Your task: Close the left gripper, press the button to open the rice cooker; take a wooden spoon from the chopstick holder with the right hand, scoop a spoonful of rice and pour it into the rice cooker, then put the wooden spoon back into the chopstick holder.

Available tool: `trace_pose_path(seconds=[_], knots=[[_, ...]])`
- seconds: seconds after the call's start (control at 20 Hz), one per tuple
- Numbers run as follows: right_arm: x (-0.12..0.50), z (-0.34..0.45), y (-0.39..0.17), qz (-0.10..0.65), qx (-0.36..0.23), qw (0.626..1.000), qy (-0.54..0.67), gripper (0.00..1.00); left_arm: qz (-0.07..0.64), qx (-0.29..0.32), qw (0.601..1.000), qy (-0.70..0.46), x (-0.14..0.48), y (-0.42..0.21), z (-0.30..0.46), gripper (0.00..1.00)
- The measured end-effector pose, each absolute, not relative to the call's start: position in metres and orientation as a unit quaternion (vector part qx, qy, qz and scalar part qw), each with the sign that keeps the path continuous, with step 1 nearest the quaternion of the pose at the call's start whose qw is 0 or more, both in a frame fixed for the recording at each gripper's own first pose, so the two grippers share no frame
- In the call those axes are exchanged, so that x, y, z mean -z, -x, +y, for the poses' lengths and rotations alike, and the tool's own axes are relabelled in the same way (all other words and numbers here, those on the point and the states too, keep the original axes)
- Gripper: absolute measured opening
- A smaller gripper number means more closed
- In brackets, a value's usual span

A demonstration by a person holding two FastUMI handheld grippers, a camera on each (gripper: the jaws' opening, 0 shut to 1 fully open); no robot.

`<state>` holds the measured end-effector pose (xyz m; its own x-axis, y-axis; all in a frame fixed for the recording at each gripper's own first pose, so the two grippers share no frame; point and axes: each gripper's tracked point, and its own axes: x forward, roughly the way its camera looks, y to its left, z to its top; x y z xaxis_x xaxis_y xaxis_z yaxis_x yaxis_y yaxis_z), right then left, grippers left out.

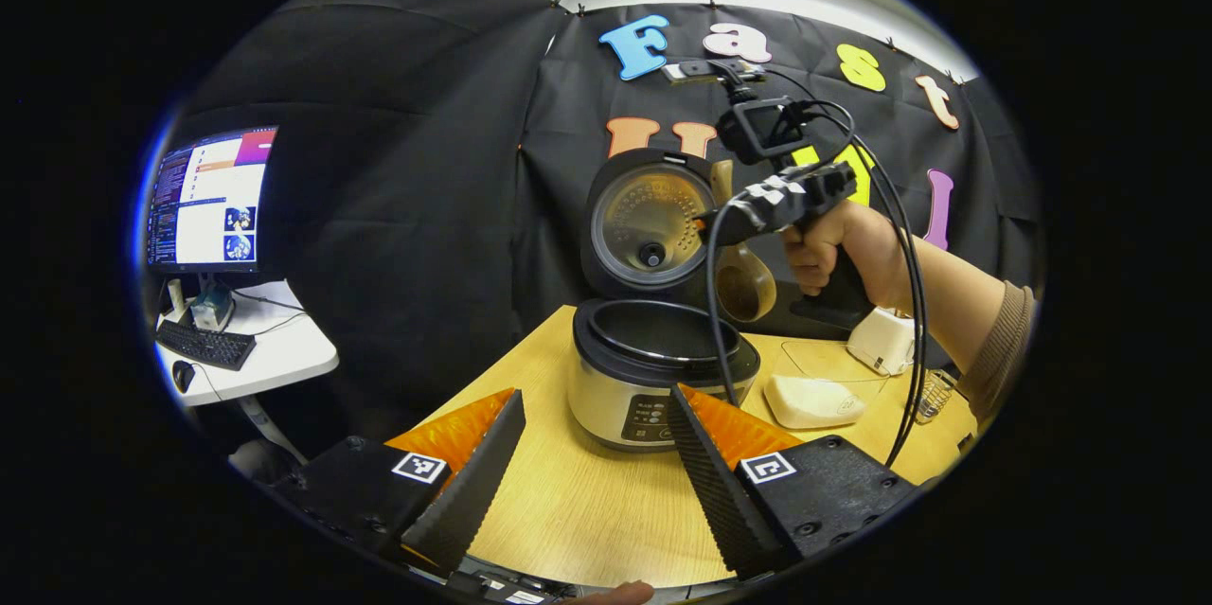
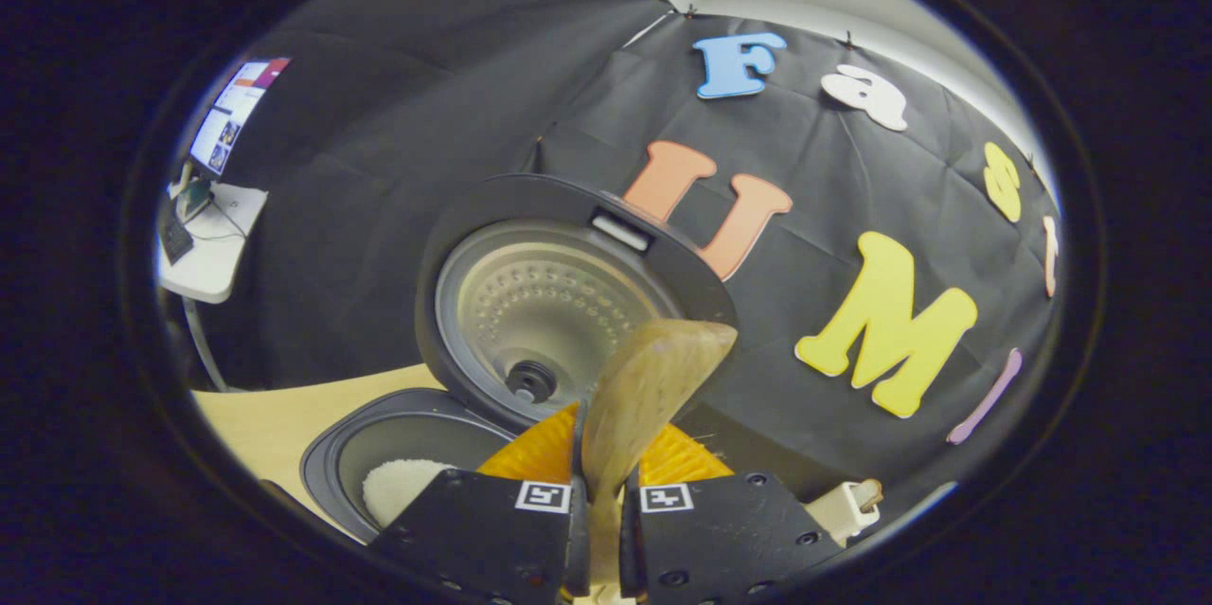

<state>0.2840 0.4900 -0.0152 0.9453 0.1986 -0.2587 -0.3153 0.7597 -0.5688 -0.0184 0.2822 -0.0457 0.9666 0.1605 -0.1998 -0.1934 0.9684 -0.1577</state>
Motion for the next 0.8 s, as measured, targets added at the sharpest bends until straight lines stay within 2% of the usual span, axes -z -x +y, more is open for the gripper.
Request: trace_pose_path(seconds=[0.3,0.8], knots=[[-0.030,0.391,-0.282,0.089,-0.100,0.958,0.253,0.12,0.088,-0.069,0.988,0.109,0.041,0.011,0.262,0.96],[-0.065,0.205,-0.258,0.079,-0.007,0.978,0.191,0.13,0.095,-0.045,0.991,0.082,0.041,0.002,0.223,0.97]])
